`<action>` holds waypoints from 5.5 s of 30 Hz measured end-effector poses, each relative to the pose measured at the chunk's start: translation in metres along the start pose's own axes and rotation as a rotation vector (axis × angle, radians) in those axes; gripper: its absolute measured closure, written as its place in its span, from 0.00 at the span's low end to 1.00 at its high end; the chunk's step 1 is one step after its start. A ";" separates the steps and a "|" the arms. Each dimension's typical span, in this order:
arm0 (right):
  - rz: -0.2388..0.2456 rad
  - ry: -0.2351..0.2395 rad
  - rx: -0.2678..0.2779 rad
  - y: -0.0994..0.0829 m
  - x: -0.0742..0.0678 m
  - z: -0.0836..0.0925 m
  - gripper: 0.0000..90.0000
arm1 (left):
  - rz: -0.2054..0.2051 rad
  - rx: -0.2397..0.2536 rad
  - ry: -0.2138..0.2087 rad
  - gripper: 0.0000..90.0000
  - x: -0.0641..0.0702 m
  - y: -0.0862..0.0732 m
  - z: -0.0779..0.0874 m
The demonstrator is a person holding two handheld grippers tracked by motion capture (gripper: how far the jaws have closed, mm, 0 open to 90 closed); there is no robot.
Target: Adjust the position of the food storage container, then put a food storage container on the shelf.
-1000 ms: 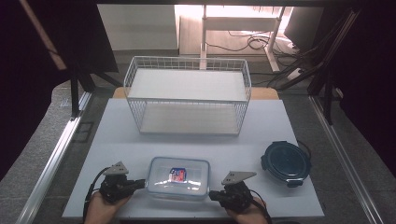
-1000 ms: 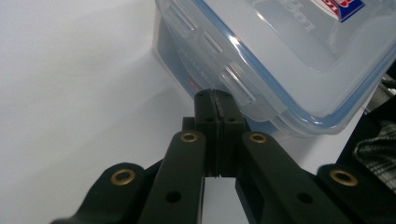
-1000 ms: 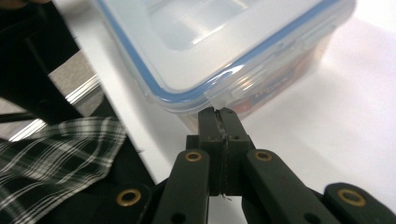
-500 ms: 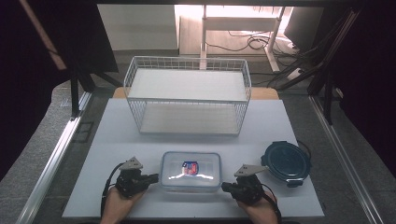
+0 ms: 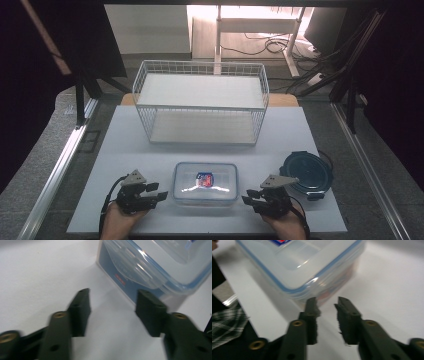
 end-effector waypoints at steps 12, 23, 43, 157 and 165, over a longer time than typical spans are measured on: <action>-0.012 -0.040 0.127 0.009 0.018 0.012 0.12 | -0.040 0.042 -0.056 0.11 0.002 -0.003 0.003; -0.013 -0.026 0.140 0.011 0.014 0.007 0.05 | -0.053 0.090 -0.063 0.04 -0.002 0.000 0.003; -0.045 0.032 0.128 0.038 0.010 -0.006 0.00 | -0.019 0.088 -0.138 0.03 0.005 0.030 0.003; -0.160 0.219 0.276 0.256 0.029 0.040 0.60 | 0.167 0.355 -0.324 0.60 -0.064 0.245 0.071; -0.175 0.226 0.285 0.282 0.039 0.036 0.60 | 0.185 0.383 -0.332 0.61 -0.082 0.269 0.074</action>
Point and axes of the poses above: each handheld gripper's, and its own axes: z roughly backward along the jaws, y roughly out of its top, x roughly to its right, the point moved 9 cm from there along -z, roughly forward along the jaws, and after that the axes turned 5 degrees about -z, right-handed, at the moved point
